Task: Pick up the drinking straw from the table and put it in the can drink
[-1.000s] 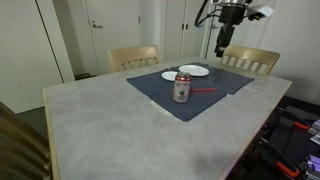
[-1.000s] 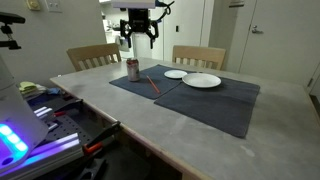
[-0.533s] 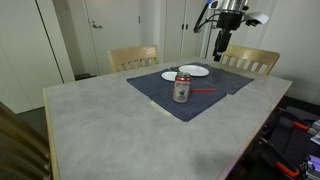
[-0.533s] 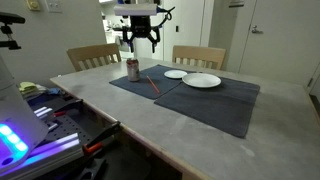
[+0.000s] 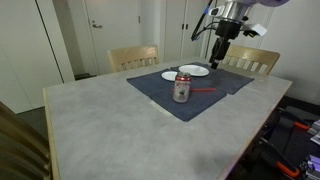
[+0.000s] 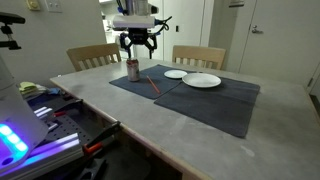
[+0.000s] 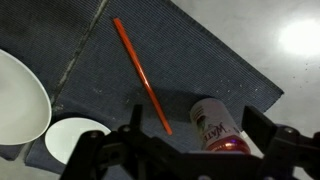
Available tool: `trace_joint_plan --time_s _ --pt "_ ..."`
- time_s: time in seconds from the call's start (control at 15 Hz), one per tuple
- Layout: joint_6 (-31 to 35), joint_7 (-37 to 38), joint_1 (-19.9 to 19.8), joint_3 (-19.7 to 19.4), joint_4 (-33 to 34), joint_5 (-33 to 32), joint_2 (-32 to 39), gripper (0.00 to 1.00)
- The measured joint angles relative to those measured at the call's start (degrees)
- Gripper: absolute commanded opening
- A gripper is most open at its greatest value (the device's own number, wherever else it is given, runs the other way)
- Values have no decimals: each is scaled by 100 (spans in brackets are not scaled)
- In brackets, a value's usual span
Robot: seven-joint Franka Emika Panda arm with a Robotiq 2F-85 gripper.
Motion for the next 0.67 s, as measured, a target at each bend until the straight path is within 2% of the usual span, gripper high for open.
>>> trace_joint_plan --time_s 0.27,0.67 --pt "315 -1049 15 24 -34 776 358 100" --pt "851 -2119 15 24 118 1080 1071 100"
